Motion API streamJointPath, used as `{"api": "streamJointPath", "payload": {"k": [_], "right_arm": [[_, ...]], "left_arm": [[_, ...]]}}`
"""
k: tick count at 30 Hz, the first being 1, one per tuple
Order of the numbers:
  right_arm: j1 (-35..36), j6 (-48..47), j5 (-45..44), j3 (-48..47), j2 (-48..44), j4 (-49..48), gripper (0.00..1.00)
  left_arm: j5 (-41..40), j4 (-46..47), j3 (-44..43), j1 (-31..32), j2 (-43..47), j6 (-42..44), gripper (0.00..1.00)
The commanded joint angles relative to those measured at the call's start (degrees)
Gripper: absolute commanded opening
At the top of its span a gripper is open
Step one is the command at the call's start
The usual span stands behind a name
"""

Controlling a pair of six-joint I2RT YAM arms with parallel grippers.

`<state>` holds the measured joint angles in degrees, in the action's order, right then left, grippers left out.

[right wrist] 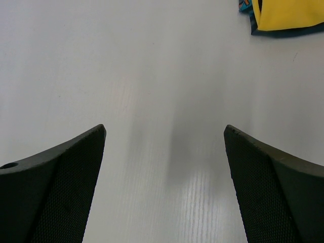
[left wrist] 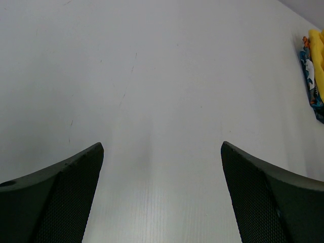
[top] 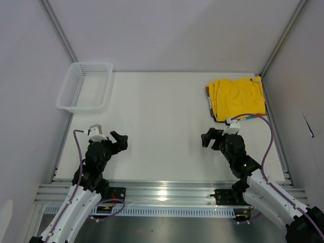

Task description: Fold and stack the shorts

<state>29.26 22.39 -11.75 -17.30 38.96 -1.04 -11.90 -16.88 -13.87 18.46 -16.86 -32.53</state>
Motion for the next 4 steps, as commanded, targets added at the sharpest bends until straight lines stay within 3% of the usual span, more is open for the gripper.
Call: {"api": "streamJointPath", "payload": {"k": [1,4], "right_arm": [[0.1,0.28,-1.79,0.25,-0.64,-2.04,1.0],[0.1,0.28,-1.87,0.25,-0.82,-2.04,1.0]], "left_arm": [[-0.58,1.59,-0.19,-0.18,-0.45,0.37,0.99],[-0.49,1.68,-0.54,-0.18,-1.33,0.45,0.99]]}}
